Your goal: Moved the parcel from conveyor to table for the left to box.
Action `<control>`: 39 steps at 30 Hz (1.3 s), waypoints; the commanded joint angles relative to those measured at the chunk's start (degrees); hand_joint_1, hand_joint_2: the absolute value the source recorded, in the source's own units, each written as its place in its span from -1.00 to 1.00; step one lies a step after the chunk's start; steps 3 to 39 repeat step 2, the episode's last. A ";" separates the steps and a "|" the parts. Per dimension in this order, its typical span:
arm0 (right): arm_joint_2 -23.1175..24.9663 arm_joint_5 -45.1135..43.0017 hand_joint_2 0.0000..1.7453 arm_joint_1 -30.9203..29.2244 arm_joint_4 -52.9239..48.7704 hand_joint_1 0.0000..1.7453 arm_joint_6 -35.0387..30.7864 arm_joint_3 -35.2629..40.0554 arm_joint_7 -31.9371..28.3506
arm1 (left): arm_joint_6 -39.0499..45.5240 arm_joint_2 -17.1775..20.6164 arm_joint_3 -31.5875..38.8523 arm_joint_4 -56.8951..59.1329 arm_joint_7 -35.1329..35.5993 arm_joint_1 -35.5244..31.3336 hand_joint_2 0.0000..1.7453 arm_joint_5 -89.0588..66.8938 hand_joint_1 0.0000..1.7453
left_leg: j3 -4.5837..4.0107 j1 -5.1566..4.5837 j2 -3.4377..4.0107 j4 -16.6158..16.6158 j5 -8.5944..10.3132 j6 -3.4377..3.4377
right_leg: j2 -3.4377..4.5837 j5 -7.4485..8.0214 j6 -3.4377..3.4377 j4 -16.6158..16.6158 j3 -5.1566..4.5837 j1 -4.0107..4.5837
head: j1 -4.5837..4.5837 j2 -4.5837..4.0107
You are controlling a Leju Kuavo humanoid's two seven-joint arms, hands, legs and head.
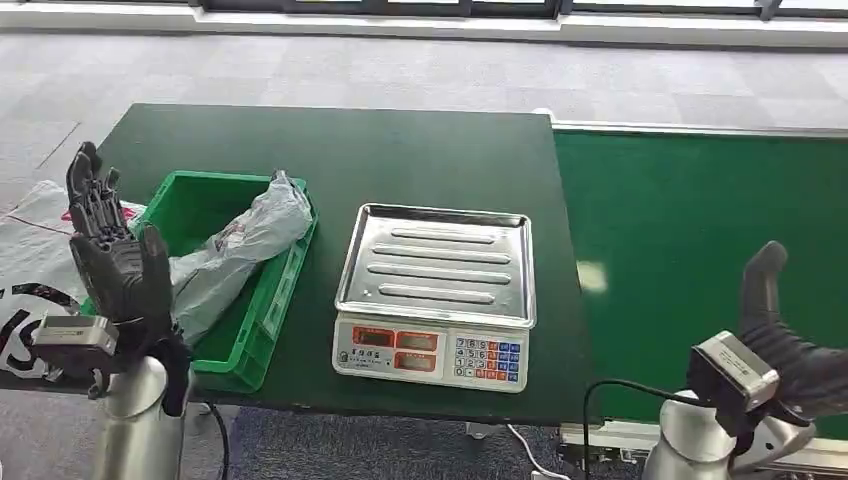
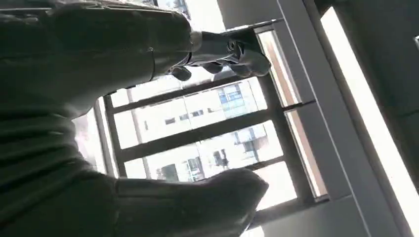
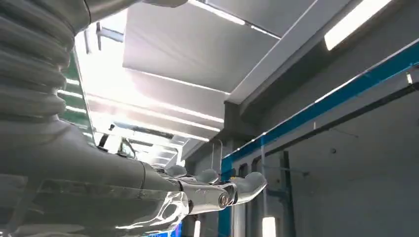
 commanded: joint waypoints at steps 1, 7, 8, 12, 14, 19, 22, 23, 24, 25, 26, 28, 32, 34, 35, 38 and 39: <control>3.67 -0.42 1.00 2.59 2.69 -1.00 0.02 1.92 0.06 | -0.44 -0.80 -2.45 -2.84 0.11 1.61 1.00 0.32 -1.00 | 0.15 0.08 0.00 -0.10 -0.01 -0.01 | -0.04 0.00 -0.06 -0.14 0.18 0.09 | 0.00 0.00; 3.67 -0.42 1.00 2.59 2.69 -1.00 0.02 1.92 0.06 | -0.44 -0.80 -2.45 -2.84 0.11 1.61 1.00 0.32 -1.00 | 0.16 0.10 0.01 -0.13 0.00 -0.02 | -0.04 0.02 -0.07 -0.17 0.19 0.11 | 0.00 0.00; 3.67 -0.42 1.00 2.59 2.69 -1.00 0.02 1.92 0.06 | -0.44 -0.80 -2.45 -2.84 0.11 1.61 1.00 0.32 -1.00 | 0.16 0.10 0.01 -0.13 0.00 -0.02 | -0.04 0.02 -0.07 -0.17 0.19 0.11 | 0.00 0.00; 3.67 -0.42 1.00 2.59 2.69 -1.00 0.02 1.92 0.06 | -0.44 -0.80 -2.45 -2.84 0.11 1.61 1.00 0.32 -1.00 | 0.16 0.10 0.01 -0.13 0.00 -0.02 | -0.04 0.02 -0.07 -0.17 0.19 0.11 | 0.00 0.00; 3.67 -0.42 1.00 2.59 2.69 -1.00 0.02 1.92 0.06 | -0.44 -0.80 -2.45 -2.84 0.11 1.61 1.00 0.32 -1.00 | 0.16 0.10 0.01 -0.13 0.00 -0.02 | -0.04 0.02 -0.07 -0.17 0.19 0.11 | 0.00 0.00; 3.67 -0.42 1.00 2.59 2.69 -1.00 0.02 1.92 0.06 | -0.44 -0.80 -2.45 -2.84 0.11 1.61 1.00 0.32 -1.00 | 0.16 0.10 0.01 -0.13 0.00 -0.02 | -0.04 0.02 -0.07 -0.17 0.19 0.11 | 0.00 0.00; 3.67 -0.42 1.00 2.59 2.69 -1.00 0.02 1.92 0.06 | -0.44 -0.80 -2.45 -2.84 0.11 1.61 1.00 0.32 -1.00 | 0.16 0.10 0.01 -0.13 0.00 -0.02 | -0.04 0.02 -0.07 -0.17 0.19 0.11 | 0.00 0.00; 3.67 -0.42 1.00 2.59 2.69 -1.00 0.02 1.92 0.06 | -0.44 -0.80 -2.45 -2.84 0.11 1.61 1.00 0.32 -1.00 | 0.16 0.10 0.01 -0.13 0.00 -0.02 | -0.04 0.02 -0.07 -0.17 0.19 0.11 | 0.00 0.00; 3.67 -0.42 1.00 2.59 2.69 -1.00 0.02 1.92 0.06 | -0.44 -0.80 -2.45 -2.84 0.11 1.61 1.00 0.32 -1.00 | 0.16 0.10 0.01 -0.13 0.00 -0.02 | -0.04 0.02 -0.07 -0.17 0.19 0.11 | 0.00 0.00; 3.67 -0.42 1.00 2.59 2.69 -1.00 0.02 1.92 0.06 | -0.44 -0.80 -2.45 -2.84 0.11 1.61 1.00 0.32 -1.00 | 0.16 0.10 0.01 -0.13 0.00 -0.02 | -0.04 0.02 -0.07 -0.17 0.19 0.11 | 0.00 0.00; 3.67 -0.42 1.00 2.59 2.69 -1.00 0.02 1.92 0.06 | -0.44 -0.80 -2.45 -2.84 0.11 1.61 1.00 0.32 -1.00 | 0.16 0.10 0.01 -0.13 0.00 -0.02 | -0.04 0.02 -0.07 -0.17 0.19 0.11 | 0.00 0.00; 3.67 -0.42 1.00 2.59 2.69 -1.00 0.02 1.92 0.06 | -0.44 -0.80 -2.45 -2.84 0.11 1.61 1.00 0.32 -1.00 | 0.16 0.10 0.01 -0.13 0.00 -0.02 | -0.04 0.02 -0.07 -0.17 0.19 0.11 | 0.00 0.00; 3.67 -0.42 1.00 2.59 2.69 -1.00 0.02 1.92 0.06 | -0.44 -0.80 -2.45 -2.84 0.11 1.61 1.00 0.32 -1.00 | 0.16 0.10 0.01 -0.13 0.00 -0.02 | -0.04 0.02 -0.07 -0.17 0.19 0.11 | 0.00 0.00; 3.67 -0.42 1.00 2.59 2.69 -1.00 0.02 1.92 0.06 | -0.44 -0.80 -2.45 -2.84 0.11 1.61 1.00 0.32 -1.00 | 0.16 0.10 0.01 -0.13 0.00 -0.02 | -0.04 0.02 -0.07 -0.17 0.19 0.11 | 0.00 0.00; 3.67 -0.42 1.00 2.59 2.69 -1.00 0.02 1.92 0.06 | -0.44 -0.80 -2.45 -2.84 0.11 1.61 1.00 0.32 -1.00 | 0.16 0.10 0.01 -0.13 0.00 -0.02 | -0.04 0.02 -0.07 -0.17 0.19 0.11 | 0.00 0.00; 3.67 -0.42 1.00 2.59 2.69 -1.00 0.02 1.92 0.06 | -0.44 -0.80 -2.45 -2.84 0.11 1.61 1.00 0.32 -1.00 | 0.16 0.10 0.01 -0.13 0.00 -0.02 | -0.04 0.02 -0.07 -0.17 0.19 0.11 | 0.00 0.00; 3.67 -0.42 1.00 2.59 2.69 -1.00 0.02 1.92 0.06 | -0.44 -0.80 -2.45 -2.84 0.11 1.61 1.00 0.32 -1.00 | 0.16 0.10 0.01 -0.13 0.00 -0.02 | -0.04 0.02 -0.07 -0.17 0.19 0.11 | 0.00 0.00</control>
